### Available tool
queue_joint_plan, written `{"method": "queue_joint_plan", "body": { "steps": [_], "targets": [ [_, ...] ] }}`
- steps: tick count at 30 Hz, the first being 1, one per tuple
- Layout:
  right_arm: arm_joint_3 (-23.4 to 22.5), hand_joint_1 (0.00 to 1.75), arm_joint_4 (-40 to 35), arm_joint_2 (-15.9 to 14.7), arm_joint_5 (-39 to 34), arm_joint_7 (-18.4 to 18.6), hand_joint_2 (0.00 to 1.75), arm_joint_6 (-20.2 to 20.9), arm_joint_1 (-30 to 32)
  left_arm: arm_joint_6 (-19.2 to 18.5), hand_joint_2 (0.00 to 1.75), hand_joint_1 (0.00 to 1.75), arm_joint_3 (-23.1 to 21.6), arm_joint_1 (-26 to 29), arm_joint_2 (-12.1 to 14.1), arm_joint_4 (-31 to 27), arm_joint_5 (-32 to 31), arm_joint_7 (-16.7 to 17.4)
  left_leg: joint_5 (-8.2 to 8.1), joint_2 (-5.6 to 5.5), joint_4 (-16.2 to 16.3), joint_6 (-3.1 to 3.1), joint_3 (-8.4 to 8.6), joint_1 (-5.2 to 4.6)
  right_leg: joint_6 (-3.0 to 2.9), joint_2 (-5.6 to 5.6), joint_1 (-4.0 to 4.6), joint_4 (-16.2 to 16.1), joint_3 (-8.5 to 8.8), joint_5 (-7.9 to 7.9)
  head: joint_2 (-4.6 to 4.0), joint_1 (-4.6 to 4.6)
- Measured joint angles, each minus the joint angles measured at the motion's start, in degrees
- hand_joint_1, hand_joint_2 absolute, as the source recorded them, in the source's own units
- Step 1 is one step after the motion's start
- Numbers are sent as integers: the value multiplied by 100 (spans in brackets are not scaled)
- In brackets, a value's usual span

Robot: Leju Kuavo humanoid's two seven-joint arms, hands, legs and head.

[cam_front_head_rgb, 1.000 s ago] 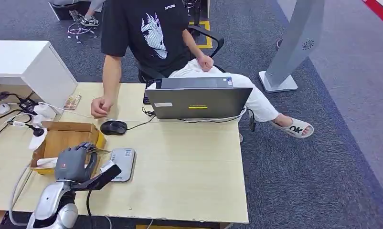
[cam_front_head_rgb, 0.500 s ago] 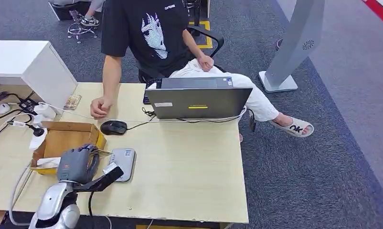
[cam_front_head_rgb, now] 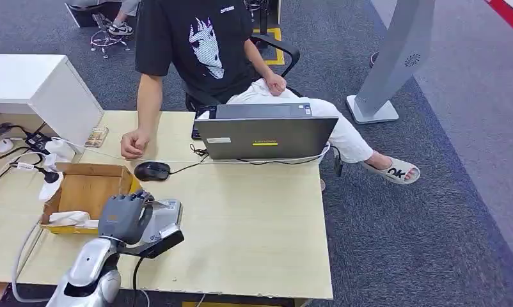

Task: Pass the card to the sensor for recognition and then transmit it.

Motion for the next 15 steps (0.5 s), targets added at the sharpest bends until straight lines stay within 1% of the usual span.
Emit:
{"method": "queue_joint_plan", "body": {
  "steps": [5, 11, 15],
  "targets": [
    [0, 0, 7, 9, 2, -2, 175, -2, 1, -37, 175, 175, -190, -81, 55, 88, -2, 55, 0, 0, 0, 0, 0, 0, 0, 0, 0, 0, 0, 0, 0, 0],
    [0, 0, 15, 11, 2, -2, 175, 0, -1, -59, 175, 175, -262, -97, 83, 190, 0, 90, 0, 0, 0, 0, -1, 0, 0, 0, 0, 0, 0, 0, 0, -2],
    [0, 0, 28, 11, 2, 0, 175, 4, 1, -219, 175, 175, -304, -111, 103, 262, 0, 96, 0, 0, 0, 0, -1, 0, 0, 0, 0, 0, 0, 0, 0, -2]
  ]
}}
